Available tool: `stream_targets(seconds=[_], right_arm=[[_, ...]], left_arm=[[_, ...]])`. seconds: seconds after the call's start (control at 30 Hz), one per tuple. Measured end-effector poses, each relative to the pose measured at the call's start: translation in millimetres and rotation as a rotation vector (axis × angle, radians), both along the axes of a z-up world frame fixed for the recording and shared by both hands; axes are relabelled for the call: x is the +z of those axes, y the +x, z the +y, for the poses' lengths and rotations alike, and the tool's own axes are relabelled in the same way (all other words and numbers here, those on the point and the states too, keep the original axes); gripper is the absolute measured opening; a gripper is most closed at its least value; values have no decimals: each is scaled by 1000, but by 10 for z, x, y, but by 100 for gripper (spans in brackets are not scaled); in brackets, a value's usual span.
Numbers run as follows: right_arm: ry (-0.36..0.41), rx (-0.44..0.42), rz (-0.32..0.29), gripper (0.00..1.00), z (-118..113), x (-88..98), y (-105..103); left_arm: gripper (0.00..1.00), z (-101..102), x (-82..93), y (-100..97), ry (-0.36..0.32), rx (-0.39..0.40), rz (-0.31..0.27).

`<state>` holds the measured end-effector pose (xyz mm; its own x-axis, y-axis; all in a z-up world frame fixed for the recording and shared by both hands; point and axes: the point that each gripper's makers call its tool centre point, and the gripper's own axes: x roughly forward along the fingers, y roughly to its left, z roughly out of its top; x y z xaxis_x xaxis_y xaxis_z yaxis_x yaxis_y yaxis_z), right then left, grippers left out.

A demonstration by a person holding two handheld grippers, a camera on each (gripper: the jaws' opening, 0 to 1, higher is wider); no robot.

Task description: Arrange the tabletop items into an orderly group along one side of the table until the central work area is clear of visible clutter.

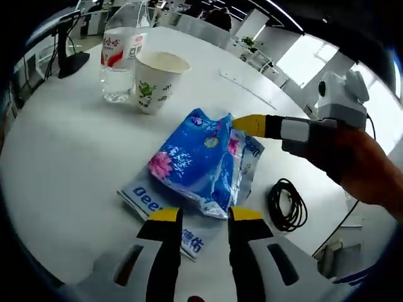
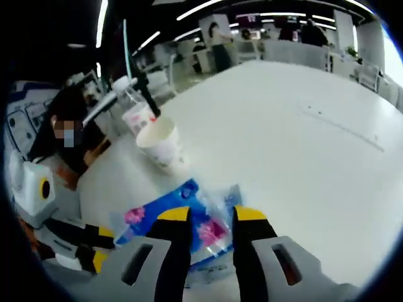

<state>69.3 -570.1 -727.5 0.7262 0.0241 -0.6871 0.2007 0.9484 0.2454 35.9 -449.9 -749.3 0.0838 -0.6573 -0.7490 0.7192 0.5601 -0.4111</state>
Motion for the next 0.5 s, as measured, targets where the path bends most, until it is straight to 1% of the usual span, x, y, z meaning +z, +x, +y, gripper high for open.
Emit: stream_targets(seconds=[0.03, 0.07, 0.1, 0.13, 0.17, 0.2, 0.27, 0.3, 0.4, 0.47, 0.5], right_arm=[[-10, -9, 2, 19, -7, -14, -8], [-14, 0, -4, 18, 9, -26, -3], [-14, 8, -12, 13, 32, -23, 0], [-21, 12, -16, 12, 40, -22, 0], [-34, 19, -13, 11, 48, -27, -11], [-35, 23, -12, 8, 62, -23, -22], [-37, 29, -17, 3, 74, -19, -45], [-28, 25, -23, 1, 72, -20, -54], [-20, 10, -29, 1, 70, -20, -89], [-16, -1, -32, 1, 78, 4, -129], [-18, -34, -48, 0, 63, 52, -155]], left_arm=[[21, 2, -17, 8, 5, -5, -7], [20, -2, -20, 13, 1, 0, -3], [19, 0, -11, 16, -2, 4, 1], [15, -4, 4, 26, -10, 11, 0], [9, -5, 21, 57, -13, 5, -25], [5, -13, 35, 78, -20, 4, -39], [2, -8, 34, 76, -13, -6, -42], [2, -6, 32, 79, -13, -6, -42], [0, 22, 27, 91, -10, 5, -38], [0, 30, 41, 88, -20, 16, -22], [0, 34, 49, 92, -25, 19, -21]])
